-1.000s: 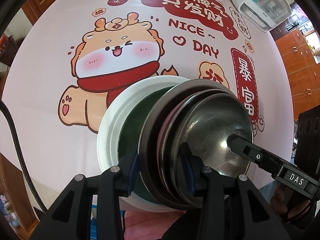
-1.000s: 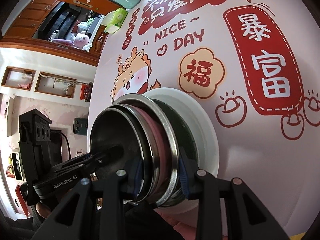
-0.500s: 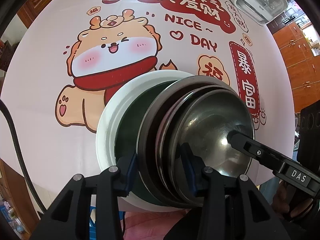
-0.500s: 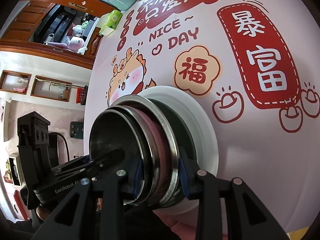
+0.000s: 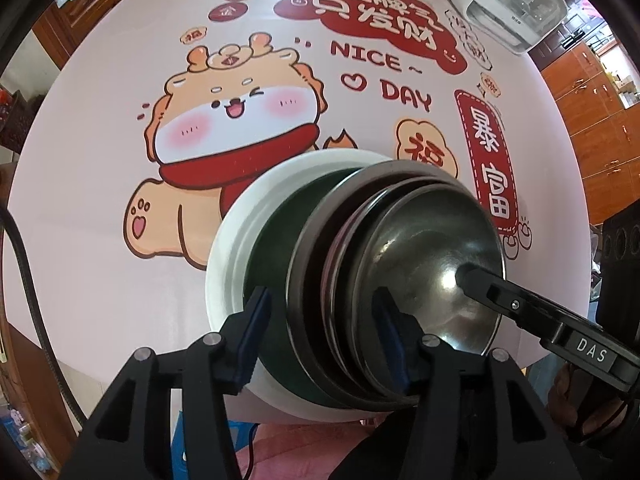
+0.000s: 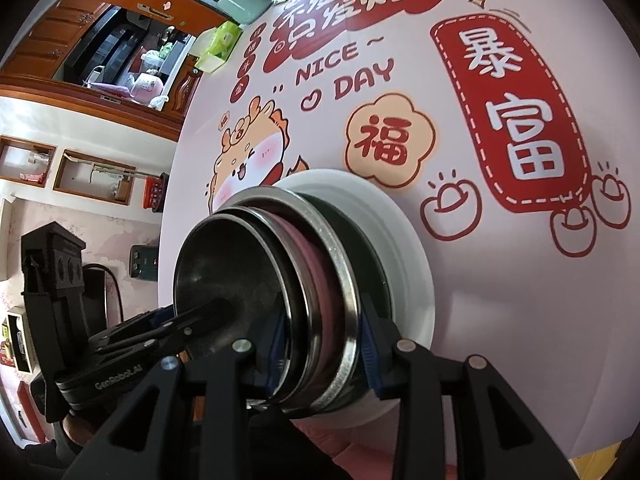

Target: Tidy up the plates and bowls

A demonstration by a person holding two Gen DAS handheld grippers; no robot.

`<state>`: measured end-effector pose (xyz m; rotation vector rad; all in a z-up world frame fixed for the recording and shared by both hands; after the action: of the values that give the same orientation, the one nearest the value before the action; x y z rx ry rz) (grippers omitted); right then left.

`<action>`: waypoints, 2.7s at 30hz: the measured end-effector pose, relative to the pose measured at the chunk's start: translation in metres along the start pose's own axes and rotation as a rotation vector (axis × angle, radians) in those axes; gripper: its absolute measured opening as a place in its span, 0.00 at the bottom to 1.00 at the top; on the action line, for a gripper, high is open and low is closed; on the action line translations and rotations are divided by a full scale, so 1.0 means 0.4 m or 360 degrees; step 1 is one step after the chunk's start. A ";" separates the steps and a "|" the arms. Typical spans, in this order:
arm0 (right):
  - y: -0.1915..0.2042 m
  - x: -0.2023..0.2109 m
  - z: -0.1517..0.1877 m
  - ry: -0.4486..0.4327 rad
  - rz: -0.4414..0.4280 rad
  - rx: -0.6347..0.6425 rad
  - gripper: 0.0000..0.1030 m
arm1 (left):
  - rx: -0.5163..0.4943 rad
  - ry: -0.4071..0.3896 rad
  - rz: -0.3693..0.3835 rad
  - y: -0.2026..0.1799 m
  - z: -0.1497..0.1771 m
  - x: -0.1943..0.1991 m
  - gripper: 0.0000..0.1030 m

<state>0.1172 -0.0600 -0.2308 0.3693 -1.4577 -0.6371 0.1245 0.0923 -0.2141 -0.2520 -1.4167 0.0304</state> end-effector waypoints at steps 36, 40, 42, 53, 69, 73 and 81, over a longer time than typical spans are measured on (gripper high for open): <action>-0.046 0.158 0.177 -0.0289 0.0224 0.0199 0.84 | 0.0255 -0.0532 -0.0187 -0.039 0.215 0.160 0.69; -0.028 0.147 0.204 -0.0258 0.0285 0.0247 0.88 | 0.0302 -0.0485 -0.0177 -0.027 0.262 0.140 0.69; -0.018 0.149 0.216 -0.0251 0.0311 0.0266 0.89 | 0.0306 -0.0482 -0.0170 -0.024 0.274 0.141 0.69; 0.037 0.269 0.262 -0.0416 0.0532 0.0225 0.93 | 0.0093 -0.0621 -0.0180 -0.064 0.279 0.254 0.78; 0.164 0.371 0.348 -0.0716 0.0790 0.0260 0.96 | 0.0010 -0.0874 -0.0348 -0.053 0.299 0.396 0.99; 0.168 0.379 0.355 -0.0768 0.0788 0.0232 1.00 | -0.0003 -0.0895 -0.0370 -0.051 0.302 0.404 0.99; 0.170 0.363 0.358 -0.0751 0.0792 0.0193 1.00 | -0.0021 -0.0883 -0.0395 -0.048 0.306 0.399 0.99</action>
<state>-0.0132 -0.0736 -0.0603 -0.0680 -1.9550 -0.2362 0.0274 0.1199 -0.0391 -0.0756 -1.9922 -0.1219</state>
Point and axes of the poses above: each gripper's, at about its wrist camera, not at the fingertips, and x roughly against the way its jaws point, y to its left, z to its underside, the point moved 8 cm from there along -x, roughly the way its jaws point, and after that the axes turned 14 degrees about y, right-handed, at the moved point
